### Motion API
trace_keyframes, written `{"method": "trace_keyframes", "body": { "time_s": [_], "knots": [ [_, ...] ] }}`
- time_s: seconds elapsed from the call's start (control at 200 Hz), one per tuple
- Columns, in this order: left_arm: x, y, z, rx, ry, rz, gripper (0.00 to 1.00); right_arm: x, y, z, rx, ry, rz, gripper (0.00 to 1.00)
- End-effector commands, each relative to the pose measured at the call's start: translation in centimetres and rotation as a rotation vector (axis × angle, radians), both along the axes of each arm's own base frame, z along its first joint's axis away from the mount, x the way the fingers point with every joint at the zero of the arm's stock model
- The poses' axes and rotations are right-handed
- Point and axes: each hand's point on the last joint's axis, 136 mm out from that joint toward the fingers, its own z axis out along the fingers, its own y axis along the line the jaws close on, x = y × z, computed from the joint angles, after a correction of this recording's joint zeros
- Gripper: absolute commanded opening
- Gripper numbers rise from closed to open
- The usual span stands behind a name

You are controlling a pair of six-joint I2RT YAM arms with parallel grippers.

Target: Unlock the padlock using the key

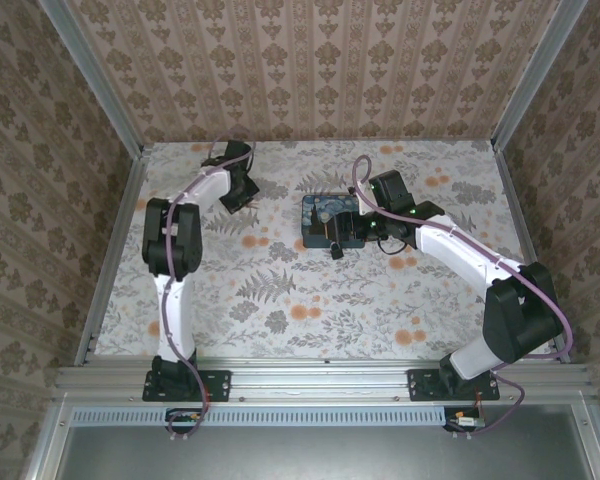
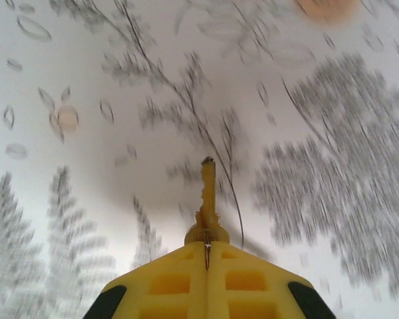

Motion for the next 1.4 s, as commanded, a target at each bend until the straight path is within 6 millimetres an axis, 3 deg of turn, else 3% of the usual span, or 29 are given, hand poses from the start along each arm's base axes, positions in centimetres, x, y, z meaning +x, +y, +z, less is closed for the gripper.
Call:
{"method": "trace_keyframes", "body": {
  "time_s": [0.0,0.165,0.285,0.465,0.575,0.68,0.805,1.01,1.11,1.395],
  "knots": [
    [-2.9,-3.9,5.2,-0.107,-0.080,-0.281,0.00,-0.3,-0.4,0.7,0.014,-0.016,-0.015,0.81],
    [-10.6,-9.1,8.9,-0.260,-0.171,-0.623,0.00,0.0,0.0,1.1,0.062,-0.005,-0.023,0.79],
    [-15.8,-12.2,11.7,-0.340,-0.277,-0.839,0.00,0.6,1.2,2.8,0.186,0.000,-0.027,0.73],
    [-19.3,-14.8,14.6,-0.512,-0.391,-0.998,0.00,0.6,3.6,5.4,0.414,0.006,-0.032,0.67],
    [-20.3,-15.8,16.5,-0.602,-0.468,-1.064,0.00,0.8,3.5,5.2,0.464,0.021,-0.088,0.62],
    [-20.6,-16.1,17.1,-0.631,-0.488,-1.094,0.00,0.7,4.0,5.7,0.554,0.042,-0.127,0.55],
    [-20.0,-16.3,16.7,-0.631,-0.478,-1.076,0.00,-0.3,5.3,6.7,0.597,0.034,-0.111,0.49],
    [-18.9,-16.4,16.0,-0.636,-0.440,-1.010,0.00,-2.2,5.8,5.2,0.512,0.039,-0.062,0.43],
    [-18.8,-16.4,15.8,-0.633,-0.431,-0.995,0.00,-2.4,6.0,4.9,0.501,0.035,-0.044,0.36],
    [-18.5,-16.5,16.3,-0.629,-0.432,-0.991,0.00,-2.6,6.8,4.2,0.463,0.043,-0.005,0.34]
  ]
}}
